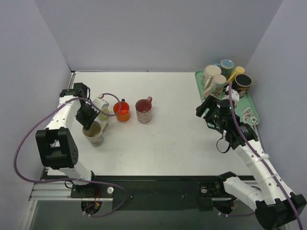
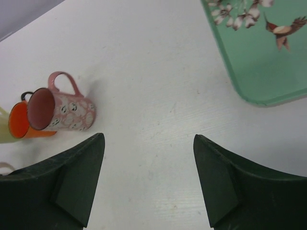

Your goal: Turn the mug right side up

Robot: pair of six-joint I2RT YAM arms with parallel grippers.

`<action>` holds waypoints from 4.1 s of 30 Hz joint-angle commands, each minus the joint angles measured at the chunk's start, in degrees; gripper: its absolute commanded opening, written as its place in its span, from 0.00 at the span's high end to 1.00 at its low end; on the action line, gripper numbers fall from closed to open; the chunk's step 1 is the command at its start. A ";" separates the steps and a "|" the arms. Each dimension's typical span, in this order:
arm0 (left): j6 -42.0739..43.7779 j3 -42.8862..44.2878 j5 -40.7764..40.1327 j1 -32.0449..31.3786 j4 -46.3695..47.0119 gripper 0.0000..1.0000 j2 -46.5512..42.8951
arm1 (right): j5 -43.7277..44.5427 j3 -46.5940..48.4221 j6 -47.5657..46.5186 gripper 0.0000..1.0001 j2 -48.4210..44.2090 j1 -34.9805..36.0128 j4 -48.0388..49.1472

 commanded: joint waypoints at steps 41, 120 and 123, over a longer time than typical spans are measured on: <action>-7.76 13.27 17.65 -9.57 3.90 0.31 -16.35 | 32.32 47.70 9.12 0.45 71.33 -12.82 -7.86; 54.38 -40.78 7.90 -48.77 98.29 0.17 -40.96 | -22.09 11.20 11.32 1.00 0.40 7.37 19.84; 53.15 -39.29 4.73 -48.77 99.16 0.17 -39.82 | -19.55 13.58 8.43 1.00 0.40 10.02 17.37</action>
